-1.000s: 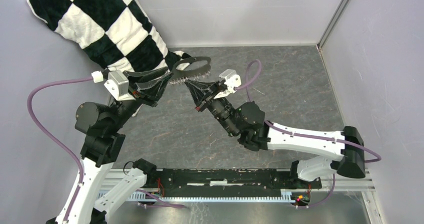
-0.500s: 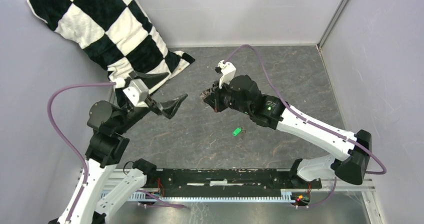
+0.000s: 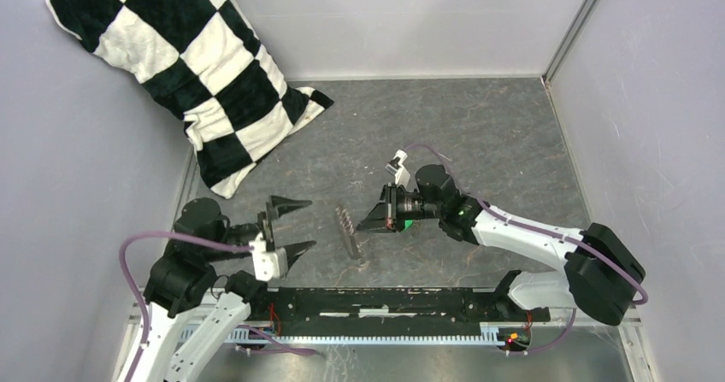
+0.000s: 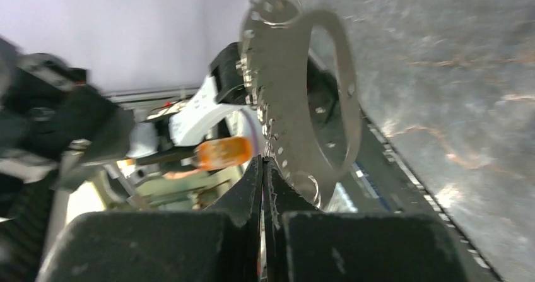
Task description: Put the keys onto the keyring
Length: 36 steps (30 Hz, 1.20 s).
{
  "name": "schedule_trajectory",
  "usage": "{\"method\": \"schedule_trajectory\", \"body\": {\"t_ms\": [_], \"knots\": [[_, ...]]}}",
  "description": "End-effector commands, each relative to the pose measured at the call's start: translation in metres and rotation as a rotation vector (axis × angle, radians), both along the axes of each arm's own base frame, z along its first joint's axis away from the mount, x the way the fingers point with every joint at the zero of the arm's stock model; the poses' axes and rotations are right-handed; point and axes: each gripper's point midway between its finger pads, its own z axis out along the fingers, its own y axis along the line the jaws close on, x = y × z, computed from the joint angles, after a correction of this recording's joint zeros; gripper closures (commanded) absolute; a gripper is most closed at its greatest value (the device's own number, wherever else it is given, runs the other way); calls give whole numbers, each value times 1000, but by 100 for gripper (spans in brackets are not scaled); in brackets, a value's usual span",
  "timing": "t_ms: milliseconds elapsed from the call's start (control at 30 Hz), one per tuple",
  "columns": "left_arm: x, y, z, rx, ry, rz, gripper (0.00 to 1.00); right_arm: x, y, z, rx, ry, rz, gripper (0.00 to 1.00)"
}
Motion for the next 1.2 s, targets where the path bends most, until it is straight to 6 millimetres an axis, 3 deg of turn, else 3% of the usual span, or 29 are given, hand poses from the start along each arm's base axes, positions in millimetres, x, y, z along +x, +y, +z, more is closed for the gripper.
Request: {"method": "schedule_trajectory", "body": {"t_ms": [0,133,267,433,667,767,967,1167], "knots": [[-28,2,-40,145,-231,-199,17,-13,16,75,276,43,101,100],[-32,-2,-59,160,-376,-276,21,-6,20,84,326,95,64,100],[-16,-10,-51,104,-371,-241,27,-1,24,77,314,127,48,100],[0,-19,-31,18,-239,-187,41,2,28,72,304,134,42,100],[9,-23,-33,-29,-31,-135,54,5,33,56,216,46,83,100],[8,-23,-37,-23,-29,-137,63,14,34,51,156,40,42,100],[10,-17,-44,-8,-286,-135,54,35,35,61,124,132,-151,100],[19,-13,-45,-5,-283,-73,55,36,42,58,67,188,-263,100]]}}
